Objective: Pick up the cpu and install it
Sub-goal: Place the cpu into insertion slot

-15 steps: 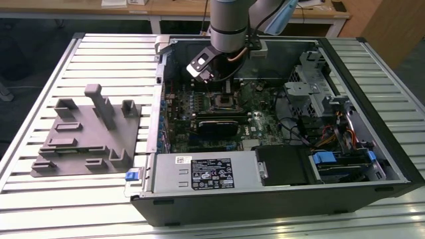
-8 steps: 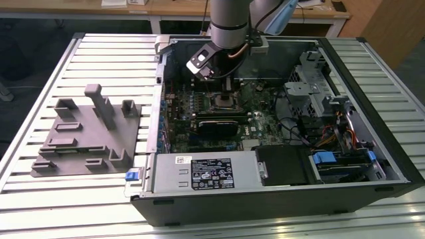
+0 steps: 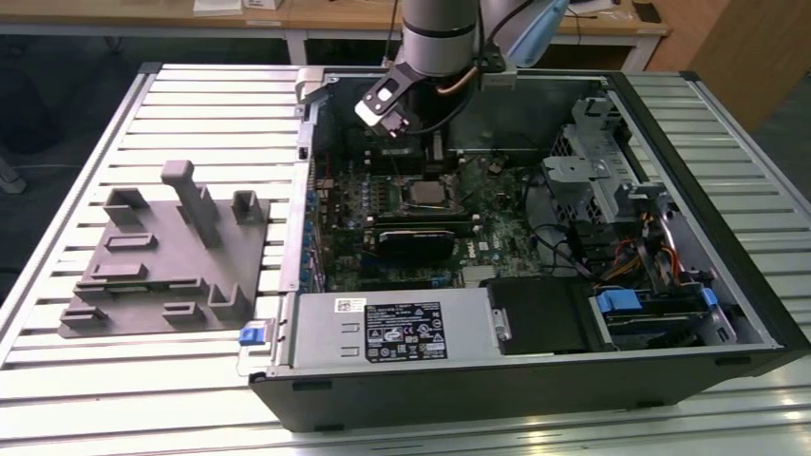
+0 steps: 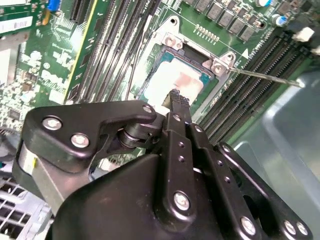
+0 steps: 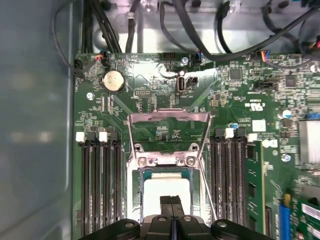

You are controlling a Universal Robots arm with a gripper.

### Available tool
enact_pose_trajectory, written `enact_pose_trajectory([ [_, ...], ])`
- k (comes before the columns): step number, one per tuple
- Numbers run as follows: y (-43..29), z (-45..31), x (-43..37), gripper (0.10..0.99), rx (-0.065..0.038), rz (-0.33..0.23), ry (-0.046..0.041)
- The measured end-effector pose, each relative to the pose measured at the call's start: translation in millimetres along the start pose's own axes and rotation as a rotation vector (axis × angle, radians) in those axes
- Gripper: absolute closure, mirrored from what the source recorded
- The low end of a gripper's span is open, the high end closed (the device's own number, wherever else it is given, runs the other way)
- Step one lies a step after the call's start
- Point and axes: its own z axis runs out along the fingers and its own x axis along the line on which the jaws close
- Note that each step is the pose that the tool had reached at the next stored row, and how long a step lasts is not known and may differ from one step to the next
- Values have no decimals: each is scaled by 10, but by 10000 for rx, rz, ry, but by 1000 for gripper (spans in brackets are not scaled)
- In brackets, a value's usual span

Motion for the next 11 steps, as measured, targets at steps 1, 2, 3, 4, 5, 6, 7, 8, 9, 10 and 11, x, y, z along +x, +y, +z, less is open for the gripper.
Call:
enact_pose_trajectory([
  [1, 2, -29, -1, 980, 1, 0, -1],
  [2, 3, -56, -1, 980, 2, -1, -2],
  [3, 5, -80, -2, 980, 1, 0, -1],
  [4, 6, -103, -2, 980, 1, 0, -1],
  [5, 7, -123, -3, 980, 1, 0, -1],
  [6, 8, -143, -3, 980, 0, 0, 0],
  [7, 10, -164, -3, 980, 1, 0, -2],
  [8, 11, -183, -3, 980, 1, 0, -2],
  [9, 12, -199, -4, 980, 1, 0, -1],
  [10, 12, -211, -4, 980, 1, -1, -2],
  [11, 13, -216, -4, 980, 1, 0, -1],
])
